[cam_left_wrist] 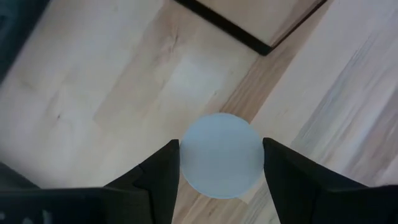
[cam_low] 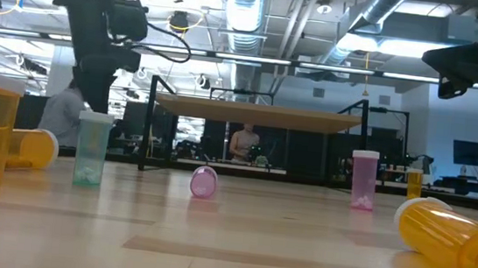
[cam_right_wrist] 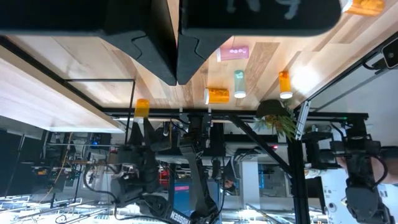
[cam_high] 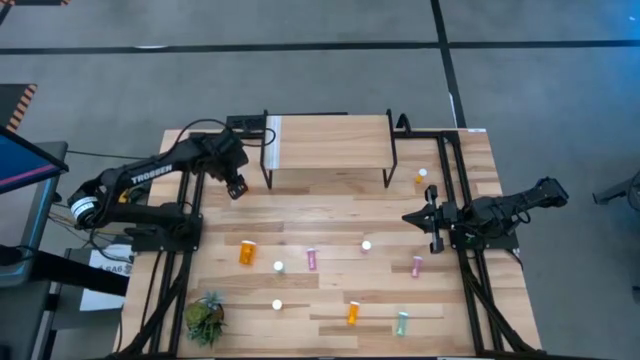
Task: Pick and place medicine bottles onto shelf by color
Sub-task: Put the top large orange pill bottle on the shelf
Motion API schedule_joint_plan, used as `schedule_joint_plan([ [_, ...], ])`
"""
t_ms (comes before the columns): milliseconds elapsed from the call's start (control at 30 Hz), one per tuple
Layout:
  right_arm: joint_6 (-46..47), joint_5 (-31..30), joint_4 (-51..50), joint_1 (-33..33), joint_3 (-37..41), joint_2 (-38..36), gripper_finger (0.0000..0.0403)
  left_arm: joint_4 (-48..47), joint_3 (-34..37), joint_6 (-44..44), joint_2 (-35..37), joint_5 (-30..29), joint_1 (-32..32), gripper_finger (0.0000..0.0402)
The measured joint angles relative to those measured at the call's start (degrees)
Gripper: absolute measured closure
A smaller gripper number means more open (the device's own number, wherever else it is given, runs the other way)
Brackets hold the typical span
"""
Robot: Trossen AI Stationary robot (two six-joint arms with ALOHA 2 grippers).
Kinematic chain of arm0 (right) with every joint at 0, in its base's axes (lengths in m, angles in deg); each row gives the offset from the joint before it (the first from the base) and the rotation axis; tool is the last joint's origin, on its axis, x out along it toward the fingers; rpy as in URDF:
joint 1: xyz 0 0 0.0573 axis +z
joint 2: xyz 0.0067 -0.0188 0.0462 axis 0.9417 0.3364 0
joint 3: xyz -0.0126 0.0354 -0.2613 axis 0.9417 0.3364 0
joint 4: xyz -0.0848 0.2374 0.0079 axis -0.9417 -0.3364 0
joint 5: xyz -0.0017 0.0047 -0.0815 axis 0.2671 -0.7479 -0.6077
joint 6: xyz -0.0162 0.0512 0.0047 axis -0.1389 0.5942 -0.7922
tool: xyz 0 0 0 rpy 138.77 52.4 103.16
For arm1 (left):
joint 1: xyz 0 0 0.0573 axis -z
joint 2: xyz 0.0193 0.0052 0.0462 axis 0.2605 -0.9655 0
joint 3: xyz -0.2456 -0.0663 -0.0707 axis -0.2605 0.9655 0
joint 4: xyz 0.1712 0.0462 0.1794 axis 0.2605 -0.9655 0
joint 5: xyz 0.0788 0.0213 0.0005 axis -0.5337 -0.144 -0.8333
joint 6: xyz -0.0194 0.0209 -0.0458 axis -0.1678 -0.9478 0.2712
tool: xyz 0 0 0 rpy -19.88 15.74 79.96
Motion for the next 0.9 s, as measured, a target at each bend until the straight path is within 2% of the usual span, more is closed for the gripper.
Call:
schedule_joint_plan([
  [167, 0.0, 0.0, 0.0, 0.0, 0.0, 0.0, 0.037, -4.8, -5.2, 0.0, 0.0, 0.0, 0.0, 0.0216],
  [400, 0.0, 0.0, 0.0, 0.0, 0.0, 0.0, 0.037, -13.4, -16.1, 0.0, 0.0, -0.7, 0.0, 0.0216],
  [667, 0.0, 0.0, 0.0, 0.0, 0.0, 0.0, 0.037, -14.9, -25.6, 0.0, 0.0, -1.8, 0.0, 0.0216],
  [900, 0.0, 0.0, 0.0, 0.0, 0.0, 0.0, 0.037, -16.2, -30.0, 1.6, -0.1, -1.3, 0.0, 0.0216],
])
